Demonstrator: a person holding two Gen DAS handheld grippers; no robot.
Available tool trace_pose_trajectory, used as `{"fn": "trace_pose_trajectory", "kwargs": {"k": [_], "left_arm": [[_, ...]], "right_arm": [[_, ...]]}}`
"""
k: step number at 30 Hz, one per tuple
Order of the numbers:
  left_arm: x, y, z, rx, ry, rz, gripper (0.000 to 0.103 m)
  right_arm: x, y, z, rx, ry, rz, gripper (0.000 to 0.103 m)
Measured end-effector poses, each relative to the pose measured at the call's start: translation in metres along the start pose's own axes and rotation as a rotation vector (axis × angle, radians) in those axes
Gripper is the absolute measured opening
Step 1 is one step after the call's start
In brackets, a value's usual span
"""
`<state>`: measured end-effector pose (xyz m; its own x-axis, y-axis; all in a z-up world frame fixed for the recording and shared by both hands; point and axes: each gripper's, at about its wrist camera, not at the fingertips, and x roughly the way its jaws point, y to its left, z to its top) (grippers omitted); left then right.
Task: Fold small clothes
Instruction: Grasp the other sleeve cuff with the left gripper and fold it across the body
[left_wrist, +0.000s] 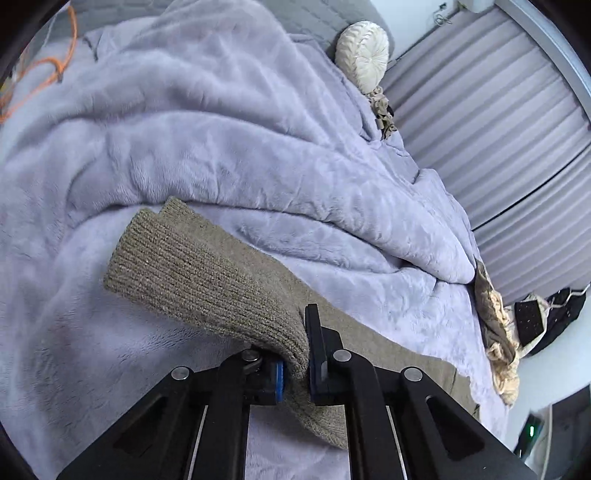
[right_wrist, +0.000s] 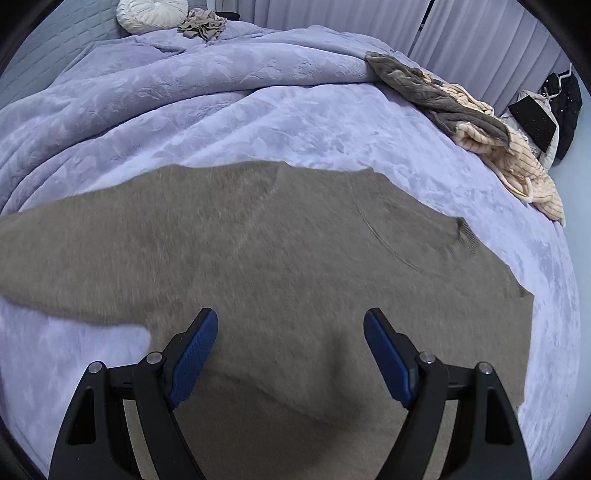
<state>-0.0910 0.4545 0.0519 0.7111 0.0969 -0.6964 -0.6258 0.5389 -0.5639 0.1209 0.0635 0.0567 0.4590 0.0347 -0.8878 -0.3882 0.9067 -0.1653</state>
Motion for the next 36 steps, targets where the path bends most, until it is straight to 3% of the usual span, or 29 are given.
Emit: {"fn": "trace_pose_trajectory", "kwargs": {"k": [4, 8, 10, 12, 13, 14, 23, 36], "left_arm": [[-0.010, -0.013, 0.000, 0.049, -0.014, 0.021, 0.010], [-0.018, -0.028, 0.002, 0.098, -0.025, 0.047, 0.010], [-0.022, -0.033, 0.002, 0.118, -0.024, 0.046, 0.010], [-0.026, -0.042, 0.002, 0.137, -0.023, 0.055, 0.010], [-0.028, -0.047, 0.002, 0.148, -0.025, 0.058, 0.010], [-0.030, -0.053, 0.001, 0.157, -0.028, 0.059, 0.010], [-0.028, -0.129, -0.019, 0.281, -0.019, 0.093, 0.010], [-0.007, -0.225, -0.075, 0.412, 0.065, 0.067, 0.010]], "right_arm": [[0.027, 0.045, 0.039, -0.027, 0.024, -0.037, 0.084], [0.047, 0.098, 0.044, -0.114, 0.087, -0.039, 0.084], [0.040, 0.118, 0.042, -0.163, 0.074, 0.005, 0.084], [0.023, 0.120, 0.041, -0.141, 0.056, 0.153, 0.084], [0.014, 0.116, 0.039, -0.121, 0.049, 0.211, 0.084], [0.007, 0.113, 0.039, -0.112, 0.041, 0.217, 0.084], [-0.021, 0.034, 0.018, -0.078, 0.026, 0.083, 0.084], [-0.048, -0.071, -0.021, 0.043, -0.006, 0.048, 0.084]]}}
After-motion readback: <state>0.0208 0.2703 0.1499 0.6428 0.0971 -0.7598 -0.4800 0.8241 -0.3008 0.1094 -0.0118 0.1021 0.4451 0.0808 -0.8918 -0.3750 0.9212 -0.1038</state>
